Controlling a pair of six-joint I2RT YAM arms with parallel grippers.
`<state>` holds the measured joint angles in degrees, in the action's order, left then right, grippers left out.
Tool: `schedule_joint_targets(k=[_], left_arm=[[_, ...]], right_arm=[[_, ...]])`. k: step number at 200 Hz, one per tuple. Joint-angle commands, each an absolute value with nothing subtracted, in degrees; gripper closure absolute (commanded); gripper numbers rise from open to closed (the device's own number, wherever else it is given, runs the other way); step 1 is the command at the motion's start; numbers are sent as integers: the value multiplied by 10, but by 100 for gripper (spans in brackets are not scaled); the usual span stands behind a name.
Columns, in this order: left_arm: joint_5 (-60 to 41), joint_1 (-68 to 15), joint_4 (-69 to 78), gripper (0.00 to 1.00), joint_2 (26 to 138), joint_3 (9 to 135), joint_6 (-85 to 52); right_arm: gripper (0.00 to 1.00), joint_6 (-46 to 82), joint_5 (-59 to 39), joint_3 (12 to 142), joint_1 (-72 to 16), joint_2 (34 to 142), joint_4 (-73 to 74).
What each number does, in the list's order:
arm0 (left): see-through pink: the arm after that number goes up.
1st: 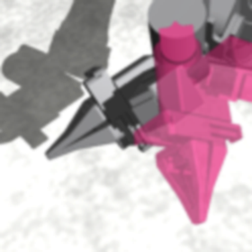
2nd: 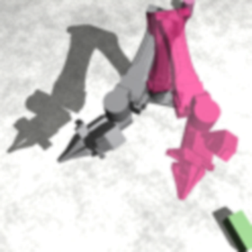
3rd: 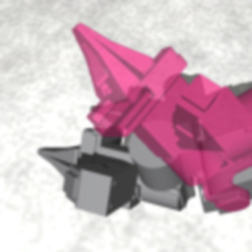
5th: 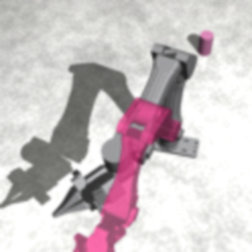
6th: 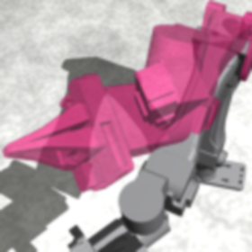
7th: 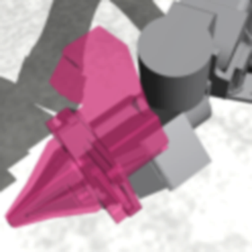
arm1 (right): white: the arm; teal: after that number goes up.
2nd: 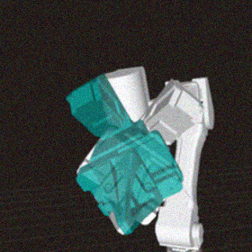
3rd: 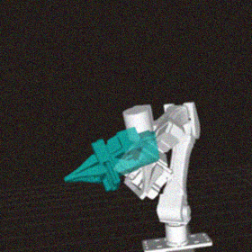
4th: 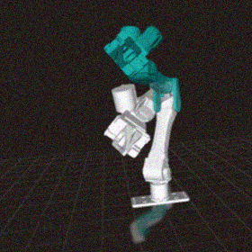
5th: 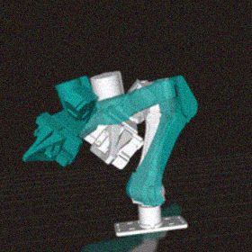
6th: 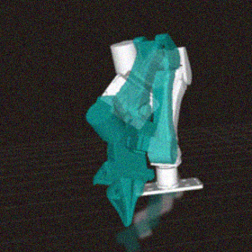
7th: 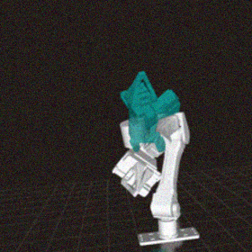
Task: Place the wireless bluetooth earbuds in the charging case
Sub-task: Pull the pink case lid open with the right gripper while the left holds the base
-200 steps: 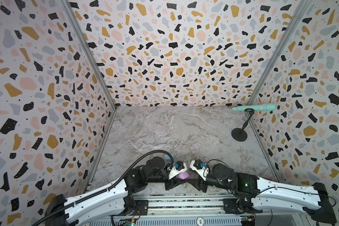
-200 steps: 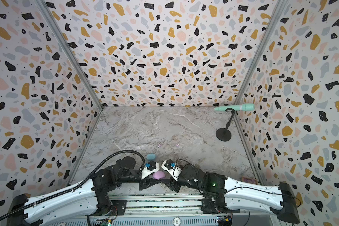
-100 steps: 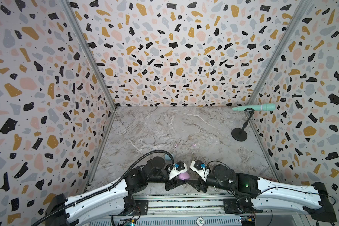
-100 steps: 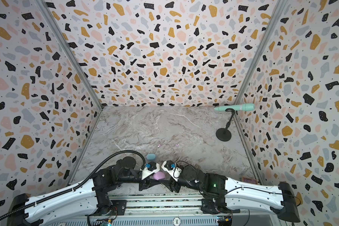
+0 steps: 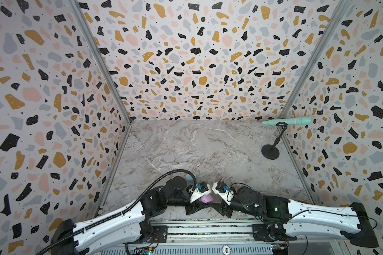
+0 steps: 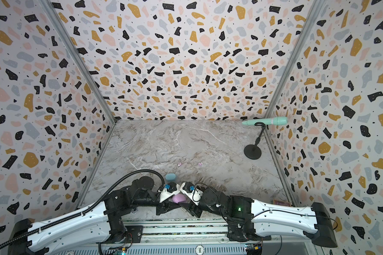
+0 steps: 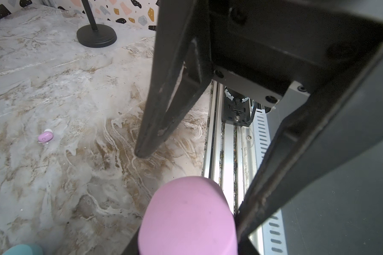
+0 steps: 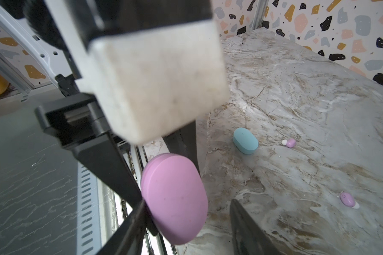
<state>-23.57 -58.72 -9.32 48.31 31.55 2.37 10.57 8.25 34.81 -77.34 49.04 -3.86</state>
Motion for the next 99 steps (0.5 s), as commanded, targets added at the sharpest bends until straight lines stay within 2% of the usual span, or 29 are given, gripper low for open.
schedule_joint_targets(k=[1,52,99], left_arm=[[-259,-589,-43,100,478,339,27],[-264,-589,-43,100,478,339,27],[-267,-589,-44,100,478,339,27]], right_arm=[[43,102,122,364,-774,492,-63],[48,106,149,360,-775,464,-61],[49,106,154,362,-776,468,-65]])
